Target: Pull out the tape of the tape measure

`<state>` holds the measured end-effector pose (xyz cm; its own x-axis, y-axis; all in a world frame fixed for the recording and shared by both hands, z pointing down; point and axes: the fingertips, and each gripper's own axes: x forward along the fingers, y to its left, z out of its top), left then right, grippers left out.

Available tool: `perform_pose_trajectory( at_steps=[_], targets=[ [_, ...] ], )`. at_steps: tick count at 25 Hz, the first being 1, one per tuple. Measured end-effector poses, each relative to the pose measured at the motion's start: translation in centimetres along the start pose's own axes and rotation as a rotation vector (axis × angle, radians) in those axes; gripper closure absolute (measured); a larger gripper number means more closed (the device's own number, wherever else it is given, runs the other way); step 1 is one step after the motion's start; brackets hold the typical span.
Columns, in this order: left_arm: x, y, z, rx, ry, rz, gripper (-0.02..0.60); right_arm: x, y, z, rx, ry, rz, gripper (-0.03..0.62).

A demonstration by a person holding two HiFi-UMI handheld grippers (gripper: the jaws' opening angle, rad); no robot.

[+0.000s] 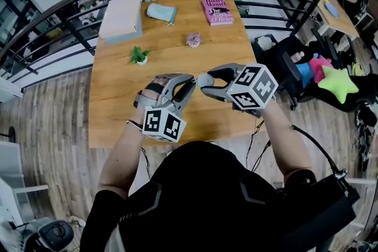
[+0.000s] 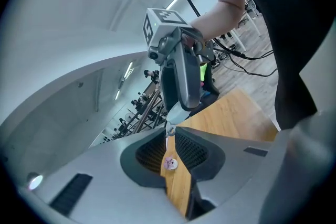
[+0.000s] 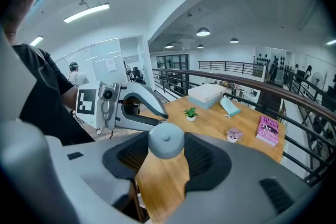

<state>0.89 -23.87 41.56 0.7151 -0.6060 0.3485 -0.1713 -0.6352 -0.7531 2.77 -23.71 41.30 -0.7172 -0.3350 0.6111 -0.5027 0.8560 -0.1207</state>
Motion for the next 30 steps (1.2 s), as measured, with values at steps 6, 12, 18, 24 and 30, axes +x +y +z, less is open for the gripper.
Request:
perform_pose_trajectory(
  at_steps=[6, 12, 18, 24, 30],
  targets=[
    [0.0, -0.5, -0.6, -0.015, 0.028, -0.007, 0.546, 0.5, 0.1, -0.4, 0.012, 0.006, 0.013, 0.37],
    [-0.2, 0.5, -1.4, -0.134, 0.018, -0.015, 0.548, 0.5, -0.6, -0.2, 0.022, -0.005, 0.009, 0.37],
    [-1.0, 1.2, -3.1, -0.185, 0.043, 0.005, 0.548, 0.6, -0.9, -0.2, 0.034, -0.017, 0.013, 0.37],
    [-2.5, 2.7, -5.1, -0.26, 0.064, 0.034, 0.548, 0.7, -1.0, 0.0, 0.033, -0.026, 0.025, 0.37],
    [-4.2, 2.7, -6.4, -0.305, 0.079, 0.04, 0.548, 1.6, 0.0, 0.7, 0.006, -0.032, 0.056, 0.37]
  ],
)
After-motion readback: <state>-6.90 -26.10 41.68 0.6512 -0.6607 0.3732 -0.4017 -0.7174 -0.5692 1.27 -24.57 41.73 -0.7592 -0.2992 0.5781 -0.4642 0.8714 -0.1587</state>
